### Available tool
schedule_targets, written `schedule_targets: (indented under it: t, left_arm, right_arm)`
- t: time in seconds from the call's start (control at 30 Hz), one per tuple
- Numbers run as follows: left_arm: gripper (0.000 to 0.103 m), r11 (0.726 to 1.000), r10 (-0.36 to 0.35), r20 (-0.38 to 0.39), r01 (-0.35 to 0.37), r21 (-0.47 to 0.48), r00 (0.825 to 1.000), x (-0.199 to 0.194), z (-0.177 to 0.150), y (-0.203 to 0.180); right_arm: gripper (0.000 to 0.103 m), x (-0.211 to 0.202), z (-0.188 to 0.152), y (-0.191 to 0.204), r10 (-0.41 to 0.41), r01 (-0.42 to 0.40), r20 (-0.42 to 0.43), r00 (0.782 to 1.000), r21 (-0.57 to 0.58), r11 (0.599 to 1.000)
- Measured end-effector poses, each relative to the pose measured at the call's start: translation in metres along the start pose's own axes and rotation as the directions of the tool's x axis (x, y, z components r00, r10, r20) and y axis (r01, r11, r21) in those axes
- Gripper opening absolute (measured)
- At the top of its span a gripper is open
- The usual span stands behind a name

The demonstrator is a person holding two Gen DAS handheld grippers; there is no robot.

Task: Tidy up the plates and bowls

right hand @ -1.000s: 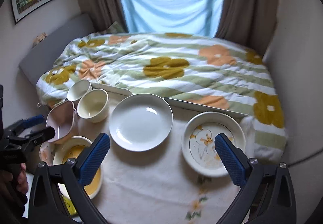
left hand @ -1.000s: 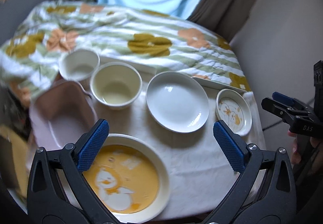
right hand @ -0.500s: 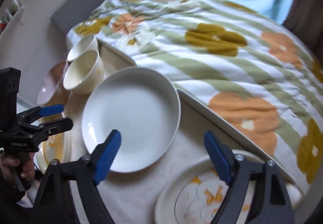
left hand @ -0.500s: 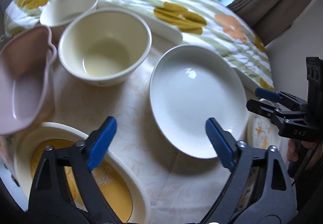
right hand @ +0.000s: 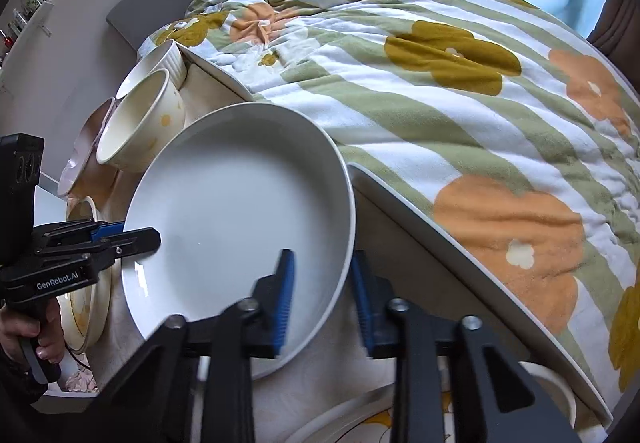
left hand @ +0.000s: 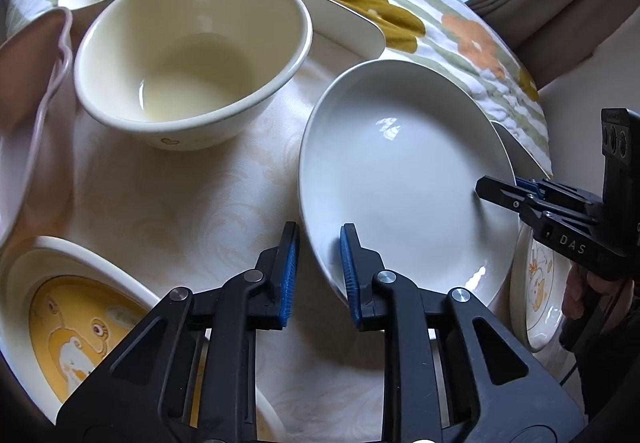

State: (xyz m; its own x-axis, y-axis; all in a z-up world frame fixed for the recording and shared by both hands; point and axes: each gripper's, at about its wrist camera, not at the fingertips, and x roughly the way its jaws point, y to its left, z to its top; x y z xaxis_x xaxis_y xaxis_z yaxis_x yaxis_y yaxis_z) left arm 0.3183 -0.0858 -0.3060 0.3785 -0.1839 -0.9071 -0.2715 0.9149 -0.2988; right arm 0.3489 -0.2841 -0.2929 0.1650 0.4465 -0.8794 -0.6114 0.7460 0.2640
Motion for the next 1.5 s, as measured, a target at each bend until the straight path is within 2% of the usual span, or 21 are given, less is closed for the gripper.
schedule_targets:
  t: [0.27, 0.5, 0.73, 0.93, 1.13, 1.33, 1.5]
  left_arm:
    - [0.019, 0.999, 0.03, 0.007, -0.03, 0.022, 1.0, 0.001, 0.0, -0.009]
    - [0.019, 0.997, 0.042, 0.053, -0.045, 0.07, 0.998, -0.02, -0.006, -0.014]
    - [0.019, 0.994, 0.012, 0.091, -0.022, 0.11, 0.996, -0.056, -0.009, -0.016]
    - [0.019, 0.982, -0.035, 0.137, 0.009, 0.189, 0.99, -0.11, -0.022, -0.004]
    - [0.019, 0.957, -0.077, 0.118, 0.04, 0.287, 0.99, -0.157, -0.039, 0.034]
    - [0.019, 0.922, -0.093, 0.069, 0.059, 0.383, 0.993, -0.181, -0.057, 0.088]
    - [0.019, 0.898, -0.101, 0.003, 0.09, 0.43, 0.995, -0.171, -0.068, 0.131]
  right_arm:
    - [0.018, 0.001, -0.001, -0.004, 0.034, -0.034, 0.008, 0.999, 0.005, 0.999]
    - [0.018, -0.012, -0.009, 0.0, 0.053, -0.054, 0.044, 0.998, 0.017, 0.998]
    - [0.018, -0.045, -0.017, 0.02, 0.019, -0.021, 0.106, 0.994, 0.021, 1.0]
    - [0.018, -0.089, -0.03, 0.065, -0.025, 0.017, 0.166, 0.986, 0.045, 0.999]
    - [0.018, -0.112, -0.054, 0.131, -0.078, 0.053, 0.188, 0.979, 0.134, 0.99]
    - [0.018, -0.095, -0.08, 0.196, -0.104, 0.061, 0.165, 0.981, 0.251, 0.966]
    - [0.018, -0.065, -0.098, 0.235, -0.122, 0.068, 0.136, 0.983, 0.349, 0.935]
